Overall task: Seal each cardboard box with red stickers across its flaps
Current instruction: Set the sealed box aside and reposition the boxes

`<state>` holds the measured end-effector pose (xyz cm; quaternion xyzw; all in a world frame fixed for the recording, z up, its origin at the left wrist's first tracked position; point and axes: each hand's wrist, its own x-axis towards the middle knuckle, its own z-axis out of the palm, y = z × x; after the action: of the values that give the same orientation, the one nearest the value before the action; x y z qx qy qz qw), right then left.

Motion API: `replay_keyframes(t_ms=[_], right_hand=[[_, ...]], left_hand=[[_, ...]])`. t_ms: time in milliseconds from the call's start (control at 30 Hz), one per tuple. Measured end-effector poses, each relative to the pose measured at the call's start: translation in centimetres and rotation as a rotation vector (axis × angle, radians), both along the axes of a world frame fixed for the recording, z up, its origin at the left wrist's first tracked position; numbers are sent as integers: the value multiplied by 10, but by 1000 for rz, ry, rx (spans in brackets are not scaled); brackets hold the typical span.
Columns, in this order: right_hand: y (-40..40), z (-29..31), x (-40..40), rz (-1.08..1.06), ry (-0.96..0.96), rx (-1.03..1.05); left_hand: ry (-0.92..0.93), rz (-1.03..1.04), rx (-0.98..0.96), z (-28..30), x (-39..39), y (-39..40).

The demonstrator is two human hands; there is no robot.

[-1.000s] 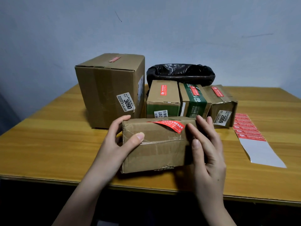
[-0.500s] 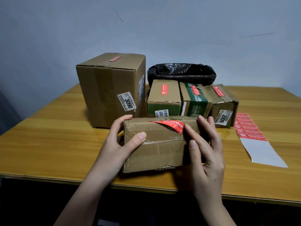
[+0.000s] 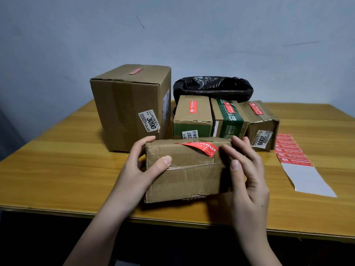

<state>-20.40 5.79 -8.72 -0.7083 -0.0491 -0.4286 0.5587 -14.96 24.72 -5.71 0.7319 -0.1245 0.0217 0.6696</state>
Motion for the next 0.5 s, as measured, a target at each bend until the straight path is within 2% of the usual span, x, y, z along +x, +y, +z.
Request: replay_keyframes(t_ms=[500], right_hand=[[2,-5,3,-76,-23,-106]], left_hand=[[-20,-2,-1,0,1,-1]])
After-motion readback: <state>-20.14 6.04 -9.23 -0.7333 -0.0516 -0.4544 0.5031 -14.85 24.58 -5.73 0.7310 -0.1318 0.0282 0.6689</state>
